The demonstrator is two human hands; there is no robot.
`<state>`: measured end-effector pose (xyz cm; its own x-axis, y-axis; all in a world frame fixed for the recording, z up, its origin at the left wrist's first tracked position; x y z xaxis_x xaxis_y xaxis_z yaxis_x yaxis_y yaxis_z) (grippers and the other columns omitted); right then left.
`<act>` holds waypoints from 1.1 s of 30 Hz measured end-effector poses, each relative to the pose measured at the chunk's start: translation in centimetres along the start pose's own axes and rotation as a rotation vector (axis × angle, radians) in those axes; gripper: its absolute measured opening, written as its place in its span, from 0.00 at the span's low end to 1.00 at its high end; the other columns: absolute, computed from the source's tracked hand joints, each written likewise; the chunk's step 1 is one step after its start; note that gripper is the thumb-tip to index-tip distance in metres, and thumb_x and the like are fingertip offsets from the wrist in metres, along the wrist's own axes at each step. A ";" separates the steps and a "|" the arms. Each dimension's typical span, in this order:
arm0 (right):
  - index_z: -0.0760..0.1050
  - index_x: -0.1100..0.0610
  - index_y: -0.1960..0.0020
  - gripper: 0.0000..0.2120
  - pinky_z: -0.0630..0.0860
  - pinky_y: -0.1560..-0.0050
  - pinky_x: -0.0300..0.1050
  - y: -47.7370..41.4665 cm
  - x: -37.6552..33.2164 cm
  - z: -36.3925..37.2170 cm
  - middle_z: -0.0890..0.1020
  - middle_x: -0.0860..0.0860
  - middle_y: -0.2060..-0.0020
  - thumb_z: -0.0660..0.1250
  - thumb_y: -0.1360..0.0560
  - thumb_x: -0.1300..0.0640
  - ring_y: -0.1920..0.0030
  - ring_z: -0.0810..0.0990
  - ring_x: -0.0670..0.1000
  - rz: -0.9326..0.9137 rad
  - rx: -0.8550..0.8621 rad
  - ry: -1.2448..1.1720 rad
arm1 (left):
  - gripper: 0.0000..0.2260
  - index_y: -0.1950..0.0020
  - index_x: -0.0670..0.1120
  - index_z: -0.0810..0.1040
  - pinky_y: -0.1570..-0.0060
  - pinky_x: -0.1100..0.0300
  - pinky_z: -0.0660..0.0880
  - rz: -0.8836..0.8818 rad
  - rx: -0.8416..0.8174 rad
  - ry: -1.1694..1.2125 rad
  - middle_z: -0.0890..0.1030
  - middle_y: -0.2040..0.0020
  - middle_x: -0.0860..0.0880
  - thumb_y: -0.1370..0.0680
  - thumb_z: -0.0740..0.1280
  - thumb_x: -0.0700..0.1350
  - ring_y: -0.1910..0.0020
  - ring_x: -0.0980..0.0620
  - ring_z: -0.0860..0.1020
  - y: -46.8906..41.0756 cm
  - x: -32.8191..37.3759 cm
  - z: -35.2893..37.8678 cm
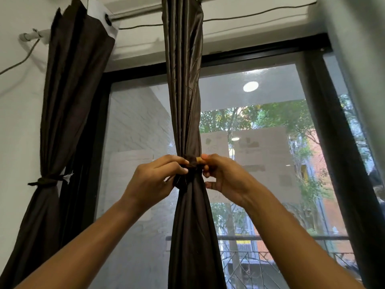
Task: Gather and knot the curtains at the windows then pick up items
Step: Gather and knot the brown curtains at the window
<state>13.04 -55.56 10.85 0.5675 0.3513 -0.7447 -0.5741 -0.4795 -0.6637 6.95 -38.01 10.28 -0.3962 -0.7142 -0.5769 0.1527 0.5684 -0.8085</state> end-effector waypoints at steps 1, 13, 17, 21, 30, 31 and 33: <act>0.79 0.55 0.58 0.06 0.69 0.61 0.43 0.0 0.3 0.3 0.70 0.47 0.69 0.66 0.26 0.53 0.66 0.68 0.46 0.014 0.027 -0.034 | 0.05 0.56 0.41 0.83 0.54 0.63 0.80 -0.004 0.002 0.015 0.84 0.50 0.47 0.26 0.68 0.41 0.51 0.54 0.82 0.1 -0.1 0.2; 0.80 0.52 0.58 0.02 0.69 0.69 0.31 0.2 0.7 1.1 0.80 0.45 0.67 0.71 0.28 0.59 0.69 0.76 0.38 -0.339 0.505 -0.004 | 0.07 0.53 0.48 0.80 0.55 0.75 0.74 -0.390 0.247 0.346 0.74 0.44 0.56 0.25 0.70 0.36 0.50 0.69 0.77 -0.9 1.1 1.5; 0.78 0.52 0.62 0.05 0.69 0.62 0.40 0.2 1.3 -0.1 0.78 0.47 0.67 0.72 0.28 0.58 0.64 0.75 0.45 -0.255 0.710 -0.144 | 0.03 0.55 0.46 0.81 0.54 0.72 0.76 -0.545 0.381 0.372 0.73 0.45 0.51 0.25 0.70 0.39 0.49 0.67 0.76 1.3 2.5 2.4; 0.77 0.52 0.61 0.05 0.69 0.58 0.45 0.8 3.1 -0.9 0.77 0.49 0.65 0.71 0.27 0.57 0.62 0.74 0.48 -0.164 0.701 -0.108 | 0.04 0.54 0.53 0.79 0.55 0.72 0.75 -0.685 0.399 0.472 0.76 0.48 0.50 0.25 0.67 0.44 0.49 0.62 0.77 3.6 3.3 3.6; 0.65 0.53 0.34 0.21 0.68 0.35 0.55 -3.4 -2.6 -2.2 0.69 0.53 0.33 0.62 0.23 0.46 0.35 0.68 0.54 -0.100 0.493 0.308 | 0.14 0.34 0.56 0.73 0.38 0.46 0.72 -1.139 0.406 0.932 0.76 0.34 0.50 0.18 0.55 0.51 0.37 0.51 0.75 -0.6 -6.5 2.1; 0.62 0.53 0.30 0.23 0.67 0.35 0.54 -4.8 -4.2 -1.8 0.67 0.53 0.30 0.62 0.22 0.46 0.33 0.67 0.55 -0.166 0.478 0.337 | 0.16 0.30 0.56 0.69 0.35 0.44 0.69 -1.128 0.364 0.917 0.72 0.30 0.50 0.18 0.55 0.53 0.33 0.50 0.72 -2.7 -8.1 1.8; 0.58 0.53 0.27 0.26 0.65 0.37 0.52 -8.4 -6.9 -0.9 0.64 0.54 0.28 0.61 0.22 0.47 0.31 0.65 0.56 -0.254 0.444 0.393 | 0.20 0.25 0.56 0.62 0.32 0.44 0.63 -1.048 0.261 0.861 0.64 0.24 0.50 0.18 0.56 0.53 0.28 0.49 0.65 -7.3 -10.5 1.7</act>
<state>14.51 -54.70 21.59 0.8435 0.0488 -0.5349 -0.5350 -0.0120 -0.8448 11.54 -35.36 22.02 -0.8451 -0.2268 0.4841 -0.4355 -0.2332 -0.8695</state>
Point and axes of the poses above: each hand's wrist, its own y-axis away from the middle knuckle, its own z-axis out of the palm, x = y × z, the point moved 2 cm from there along -y, towards the middle knuckle
